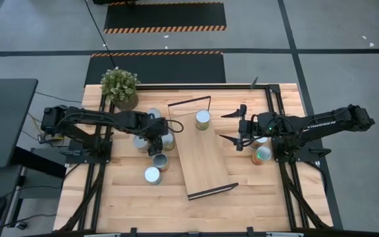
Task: Pick and place cans onto a shelf
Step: Put the canned oranges on the shelf
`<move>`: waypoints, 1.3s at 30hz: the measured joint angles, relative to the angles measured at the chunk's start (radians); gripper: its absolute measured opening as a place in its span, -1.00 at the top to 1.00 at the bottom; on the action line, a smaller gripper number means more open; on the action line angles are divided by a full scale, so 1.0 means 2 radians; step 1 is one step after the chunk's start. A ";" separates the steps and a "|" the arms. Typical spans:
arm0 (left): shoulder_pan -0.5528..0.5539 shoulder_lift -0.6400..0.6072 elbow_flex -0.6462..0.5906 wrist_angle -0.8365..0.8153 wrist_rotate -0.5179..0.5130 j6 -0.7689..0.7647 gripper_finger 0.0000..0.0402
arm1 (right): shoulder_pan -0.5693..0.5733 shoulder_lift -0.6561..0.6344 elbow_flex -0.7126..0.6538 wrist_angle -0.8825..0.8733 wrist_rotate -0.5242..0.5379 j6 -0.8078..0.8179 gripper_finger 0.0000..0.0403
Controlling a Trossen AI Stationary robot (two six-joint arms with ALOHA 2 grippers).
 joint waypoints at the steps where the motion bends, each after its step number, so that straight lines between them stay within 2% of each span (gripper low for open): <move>1: 0.000 0.003 0.000 -0.002 0.000 0.001 -0.77 | 0.000 0.000 0.000 0.001 -0.004 0.000 -0.85; 5: 0.000 0.028 0.000 0.002 -0.002 0.022 -0.77 | 0.001 0.000 0.000 0.004 -0.020 0.001 -0.85; 15: 0.000 0.063 0.000 0.041 -0.002 0.032 -0.77 | 0.001 0.000 0.000 0.004 -0.022 0.003 -0.85; 19: -0.001 0.065 0.000 0.050 -0.002 0.030 -0.73 | 0.001 0.000 0.000 0.004 -0.021 0.003 -0.85; 27: -0.002 0.065 0.000 0.065 0.004 0.020 -0.48 | 0.001 0.000 0.000 0.003 -0.021 0.003 -0.85; 33: -0.002 0.062 0.000 0.065 0.004 -0.017 -0.47 | 0.000 0.000 0.000 0.002 -0.021 0.003 -0.85; 39: -0.002 0.034 0.000 0.052 0.011 -0.033 -0.48 | 0.000 0.000 0.000 0.000 -0.019 0.000 -0.85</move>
